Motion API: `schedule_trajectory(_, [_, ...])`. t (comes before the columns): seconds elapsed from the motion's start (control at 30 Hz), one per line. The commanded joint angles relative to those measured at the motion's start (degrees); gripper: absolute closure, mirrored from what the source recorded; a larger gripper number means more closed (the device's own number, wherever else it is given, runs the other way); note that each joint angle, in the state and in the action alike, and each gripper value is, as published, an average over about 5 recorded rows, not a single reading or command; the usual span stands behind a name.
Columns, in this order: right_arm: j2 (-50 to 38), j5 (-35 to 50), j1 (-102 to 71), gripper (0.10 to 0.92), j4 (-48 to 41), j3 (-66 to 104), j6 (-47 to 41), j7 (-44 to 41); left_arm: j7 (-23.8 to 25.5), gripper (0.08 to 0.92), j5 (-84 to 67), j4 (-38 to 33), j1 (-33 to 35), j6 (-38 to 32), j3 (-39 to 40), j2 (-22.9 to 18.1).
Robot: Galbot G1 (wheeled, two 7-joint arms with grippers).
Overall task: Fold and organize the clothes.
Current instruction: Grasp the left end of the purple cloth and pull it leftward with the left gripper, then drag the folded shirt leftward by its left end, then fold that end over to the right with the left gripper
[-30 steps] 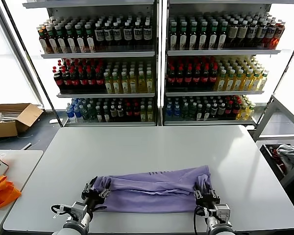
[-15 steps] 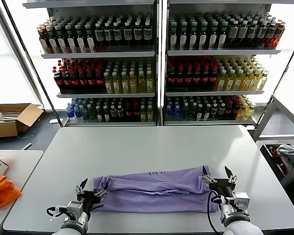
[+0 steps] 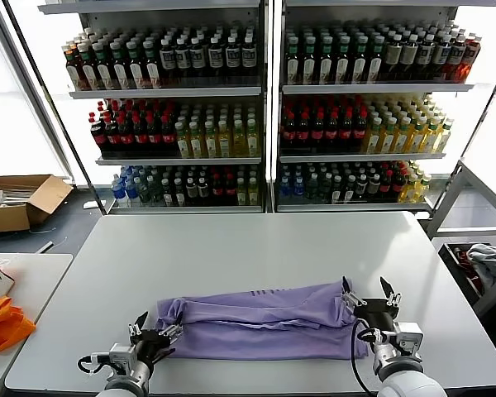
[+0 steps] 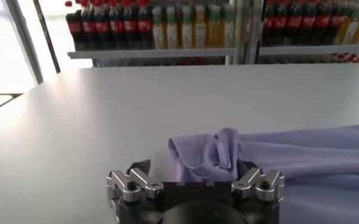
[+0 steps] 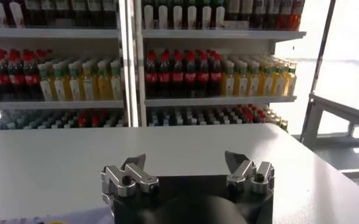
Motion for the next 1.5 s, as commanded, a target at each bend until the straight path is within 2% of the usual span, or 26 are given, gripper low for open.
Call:
schedule_trajectory(0.03, [-0.34, 0.17, 0.31, 0.203, 0.16, -0.27, -0.03, -0.02, 0.24, 0.198, -3.23, 0.18, 0.72, 0.39, 0.13, -0.79])
schedule_trajectory(0.1, [-0.29, 0.16, 0.42, 0.203, 0.02, -0.42, -0.05, -0.02, 0.62, 0.236, -3.23, 0.27, 0.84, 0.32, 0.27, -0.87])
schedule_trajectory(0.67, [-0.54, 0.27, 1.24, 0.203, -0.6, -0.93, -0.27, 0.06, 1.81, 0.727, -0.71, 1.94, 0.62, -2.39, 0.18, -1.02])
schedule_trajectory(0.83, [-0.62, 0.53, 1.77, 0.203, -0.37, -0.82, -0.48, 0.18, 1.53, 0.853, 1.03, 2.22, -0.48, -4.16, -3.18, 0.1])
schedule_trajectory(1.03, [-0.66, 0.81, 2.62, 0.203, -0.56, -0.94, -0.51, 0.34, 1.55, 0.872, -0.21, 1.89, -2.6, -5.11, -13.98, 6.37])
schedule_trajectory(1.23, [-0.42, 0.93, 3.79, 0.203, -0.9, -1.74, -0.49, 0.42, 2.88, 0.872, -0.04, 6.45, -5.11, -6.17, -27.34, 18.44])
schedule_trajectory(1.33, [-0.41, 1.15, 4.34, 0.203, -0.98, -1.92, -0.48, 0.47, 3.72, 0.872, 0.49, 10.1, -5.67, -6.71, -31.76, 23.22])
schedule_trajectory(1.4, [-0.36, 1.19, 4.5, 0.203, -0.94, -2.2, -0.49, 0.49, 4.36, 0.872, 0.81, 11.16, -4.96, -6.89, -32.99, 24.75])
schedule_trajectory(1.5, [-0.11, 1.04, 4.56, 0.203, -0.89, -2.73, -0.56, 0.56, 5.08, 0.872, 2.03, 9.82, -2.97, -7.16, -31.57, 24.04])
